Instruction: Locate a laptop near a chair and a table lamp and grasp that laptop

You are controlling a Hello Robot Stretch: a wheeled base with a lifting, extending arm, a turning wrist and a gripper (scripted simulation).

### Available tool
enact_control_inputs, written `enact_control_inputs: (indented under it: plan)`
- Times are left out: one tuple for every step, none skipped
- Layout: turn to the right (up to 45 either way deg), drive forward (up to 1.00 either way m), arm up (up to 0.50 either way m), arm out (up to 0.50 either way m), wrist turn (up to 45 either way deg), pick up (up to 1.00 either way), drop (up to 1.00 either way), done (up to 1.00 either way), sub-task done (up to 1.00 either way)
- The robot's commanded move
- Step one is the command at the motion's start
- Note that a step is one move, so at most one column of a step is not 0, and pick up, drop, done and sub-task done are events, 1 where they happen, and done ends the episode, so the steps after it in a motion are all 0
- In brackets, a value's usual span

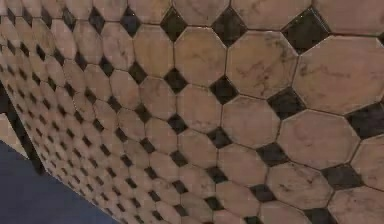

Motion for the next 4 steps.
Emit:
enact_control_inputs:
  plan:
    - [-45.0,0.0,0.0,0.0,0.0,0.0,0.0,0.0,0.0]
    - [-18.0,0.0,0.0,0.0,0.0,0.0,0.0,0.0,0.0]
    - [0.0,1.0,0.0,0.0,0.0,0.0,0.0,0.0,0.0]
    - [0.0,1.0,0.0,0.0,0.0,0.0,0.0,0.0,0.0]
